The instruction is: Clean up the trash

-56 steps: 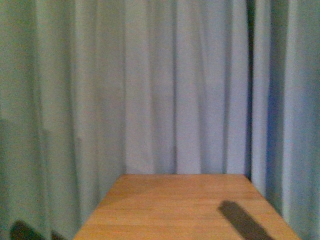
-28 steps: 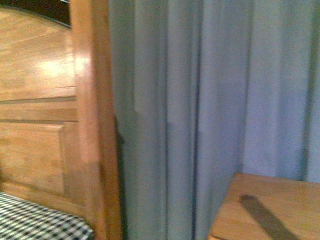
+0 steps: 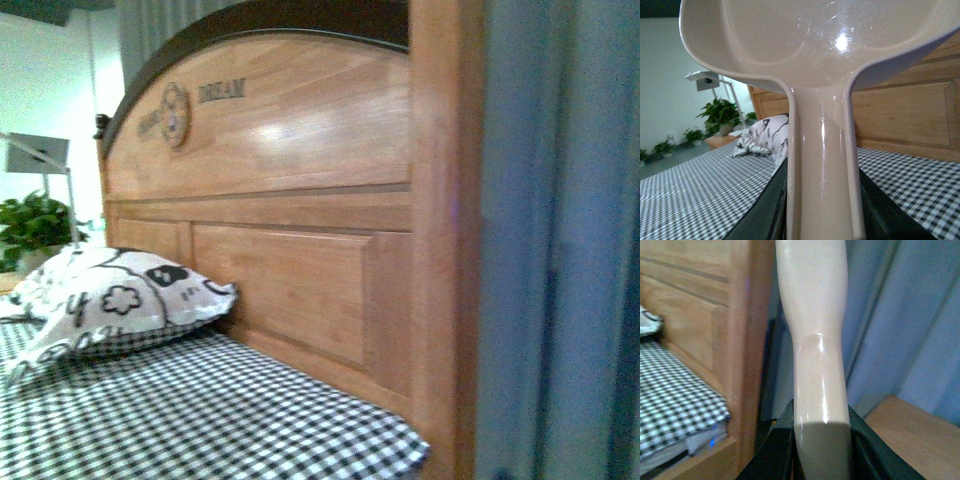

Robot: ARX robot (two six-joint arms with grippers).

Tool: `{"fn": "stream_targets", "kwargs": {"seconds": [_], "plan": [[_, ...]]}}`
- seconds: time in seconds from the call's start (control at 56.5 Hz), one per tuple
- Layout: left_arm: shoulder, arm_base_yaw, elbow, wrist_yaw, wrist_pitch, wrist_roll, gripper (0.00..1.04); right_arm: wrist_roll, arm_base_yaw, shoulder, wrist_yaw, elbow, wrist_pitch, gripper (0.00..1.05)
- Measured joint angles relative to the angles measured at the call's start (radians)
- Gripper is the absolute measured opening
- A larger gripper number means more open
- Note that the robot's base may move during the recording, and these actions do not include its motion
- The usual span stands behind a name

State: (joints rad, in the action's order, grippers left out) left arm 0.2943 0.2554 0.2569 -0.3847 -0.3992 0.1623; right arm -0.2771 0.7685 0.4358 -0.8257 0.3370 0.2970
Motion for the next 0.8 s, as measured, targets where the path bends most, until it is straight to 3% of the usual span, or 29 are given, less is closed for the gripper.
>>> {"fn": "stream_targets", "kwargs": {"seconds": [0.797], "plan": [[-0.002,0.003,0.000,0.006,0.000,-0.003,0.28,0.000,0.002,0.006,0.006,-0.002,-0.001,0.21]]}}
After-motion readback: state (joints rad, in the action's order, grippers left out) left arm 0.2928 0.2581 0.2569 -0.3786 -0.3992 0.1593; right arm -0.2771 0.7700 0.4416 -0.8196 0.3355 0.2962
